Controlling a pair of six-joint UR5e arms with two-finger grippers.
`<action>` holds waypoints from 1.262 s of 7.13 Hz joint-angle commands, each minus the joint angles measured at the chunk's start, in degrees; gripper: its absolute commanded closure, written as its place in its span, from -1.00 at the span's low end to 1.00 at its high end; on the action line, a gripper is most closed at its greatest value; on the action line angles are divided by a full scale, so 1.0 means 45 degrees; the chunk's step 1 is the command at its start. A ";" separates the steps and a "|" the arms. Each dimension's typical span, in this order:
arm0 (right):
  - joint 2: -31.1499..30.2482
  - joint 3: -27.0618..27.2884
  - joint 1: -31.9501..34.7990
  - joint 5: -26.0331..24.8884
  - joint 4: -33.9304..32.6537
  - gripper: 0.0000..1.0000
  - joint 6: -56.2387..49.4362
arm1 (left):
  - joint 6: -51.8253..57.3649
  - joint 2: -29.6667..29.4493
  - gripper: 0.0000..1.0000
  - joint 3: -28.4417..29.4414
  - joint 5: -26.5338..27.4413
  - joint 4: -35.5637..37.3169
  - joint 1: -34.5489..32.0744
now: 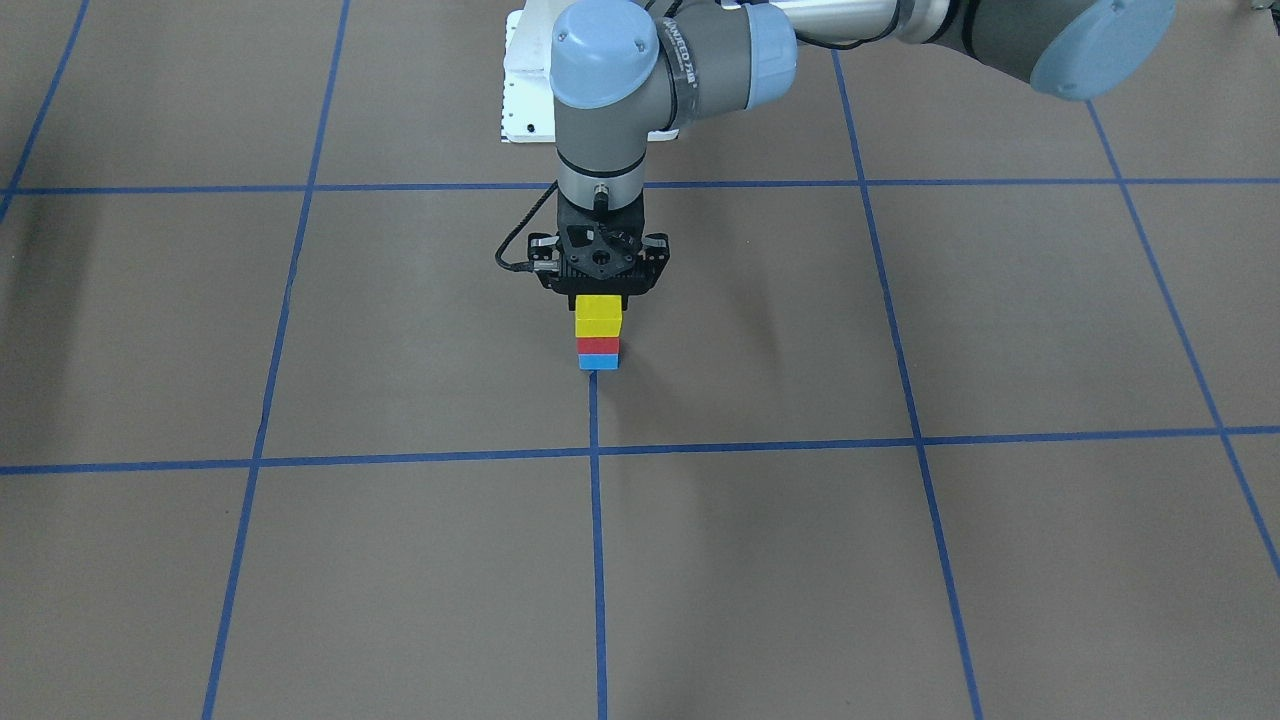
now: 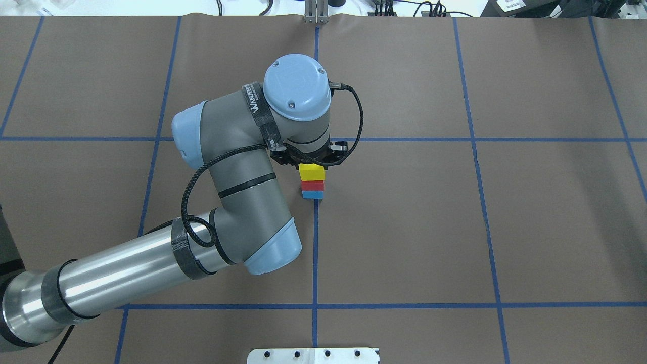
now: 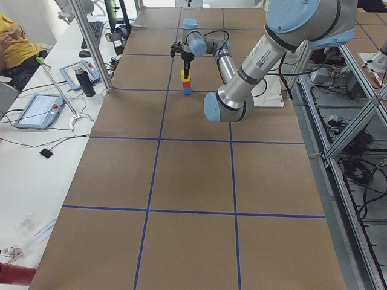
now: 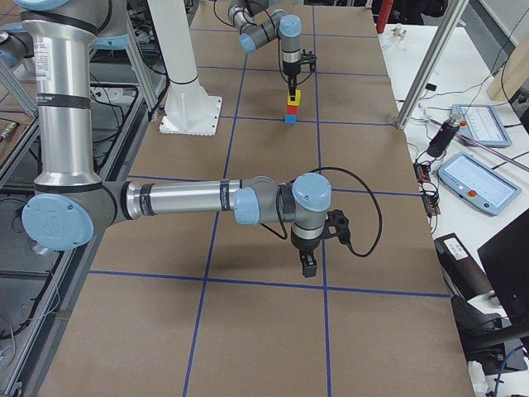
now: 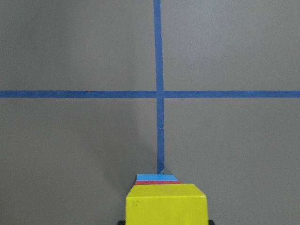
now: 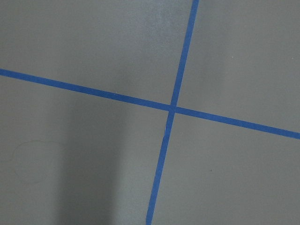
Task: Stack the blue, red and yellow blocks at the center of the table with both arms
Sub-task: 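Lower the yellow cube onto the red cube and open the left gripper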
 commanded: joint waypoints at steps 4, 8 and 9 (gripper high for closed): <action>-0.0019 0.0001 0.0000 -0.0011 0.0000 -0.99 -0.0001 | 0.0079 0.0021 1.00 -0.0051 0.0004 0.0011 0.0137; -0.0039 0.0001 0.0000 0.0009 0.0000 -0.99 -0.0001 | 0.0119 0.0060 1.00 -0.0169 -0.0016 0.0070 0.0117; -0.0020 0.0001 0.0000 -0.0010 0.0000 -0.99 -0.0020 | 0.0119 0.0060 1.00 -0.0169 -0.0016 0.0070 0.0117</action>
